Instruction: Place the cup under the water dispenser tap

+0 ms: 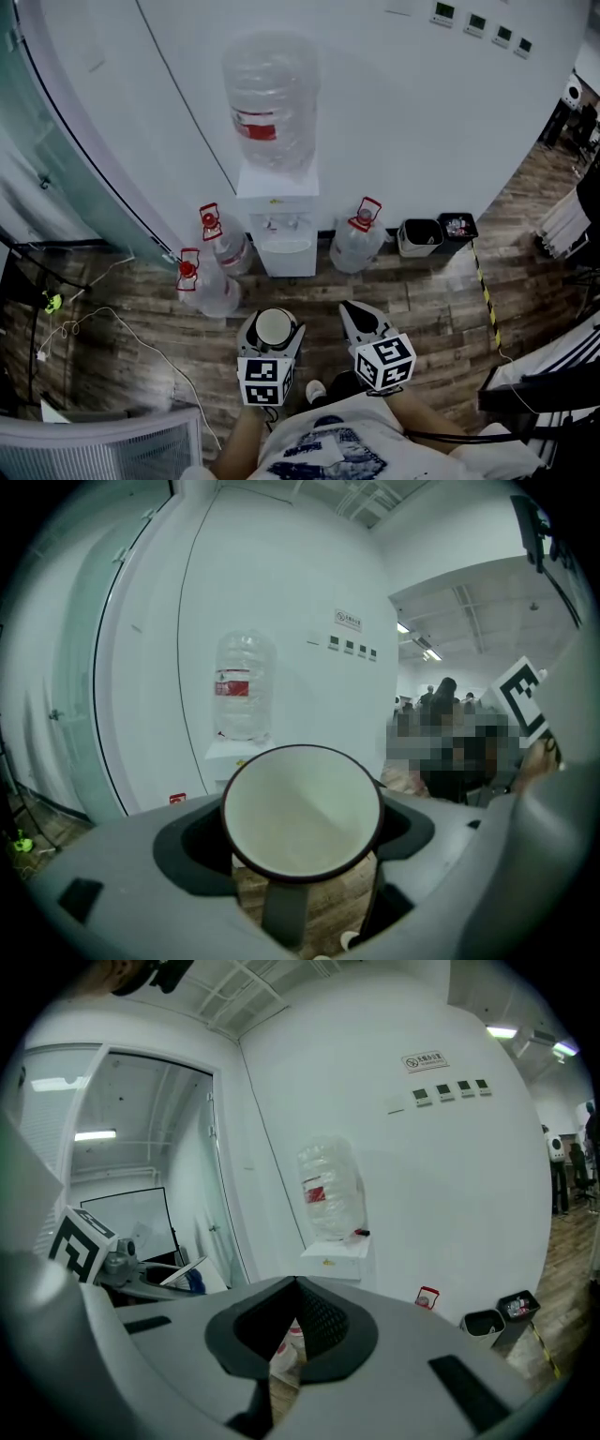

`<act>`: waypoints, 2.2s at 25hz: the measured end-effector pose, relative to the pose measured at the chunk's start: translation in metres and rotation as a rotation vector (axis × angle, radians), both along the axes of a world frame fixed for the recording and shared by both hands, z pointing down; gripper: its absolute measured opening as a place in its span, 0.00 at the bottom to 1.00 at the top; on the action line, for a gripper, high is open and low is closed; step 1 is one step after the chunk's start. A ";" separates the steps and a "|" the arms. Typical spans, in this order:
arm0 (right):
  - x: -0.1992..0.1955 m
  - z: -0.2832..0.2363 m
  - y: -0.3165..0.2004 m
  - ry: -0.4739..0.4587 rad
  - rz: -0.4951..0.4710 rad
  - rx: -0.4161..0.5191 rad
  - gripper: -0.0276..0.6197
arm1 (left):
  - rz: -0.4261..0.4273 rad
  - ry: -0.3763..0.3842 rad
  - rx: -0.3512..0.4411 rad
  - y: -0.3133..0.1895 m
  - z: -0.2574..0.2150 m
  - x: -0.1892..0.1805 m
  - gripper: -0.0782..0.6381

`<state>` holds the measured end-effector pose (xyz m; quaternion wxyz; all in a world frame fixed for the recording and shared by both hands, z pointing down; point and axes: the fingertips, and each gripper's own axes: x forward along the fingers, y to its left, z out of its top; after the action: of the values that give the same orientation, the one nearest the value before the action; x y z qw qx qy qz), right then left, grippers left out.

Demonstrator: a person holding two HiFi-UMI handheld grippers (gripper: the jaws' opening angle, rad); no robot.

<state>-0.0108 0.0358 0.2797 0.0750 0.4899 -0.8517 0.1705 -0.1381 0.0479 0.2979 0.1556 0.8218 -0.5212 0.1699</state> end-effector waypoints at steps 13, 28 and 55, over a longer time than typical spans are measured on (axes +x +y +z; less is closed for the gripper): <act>0.008 0.025 -0.074 -0.003 0.008 -0.045 0.07 | 0.019 -0.024 -0.052 -0.076 0.029 0.006 0.73; 0.029 0.100 -0.204 -0.013 0.009 -0.154 0.07 | 0.010 -0.053 -0.127 -0.210 0.109 0.024 0.73; 0.042 0.332 -0.310 -0.027 0.035 -0.261 0.07 | -0.006 -0.087 -0.175 -0.338 0.325 0.042 0.73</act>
<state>0.0313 -0.2738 0.6116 0.1237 0.4886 -0.8144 0.2877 -0.0964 -0.2903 0.6230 0.2046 0.7953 -0.5131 0.2499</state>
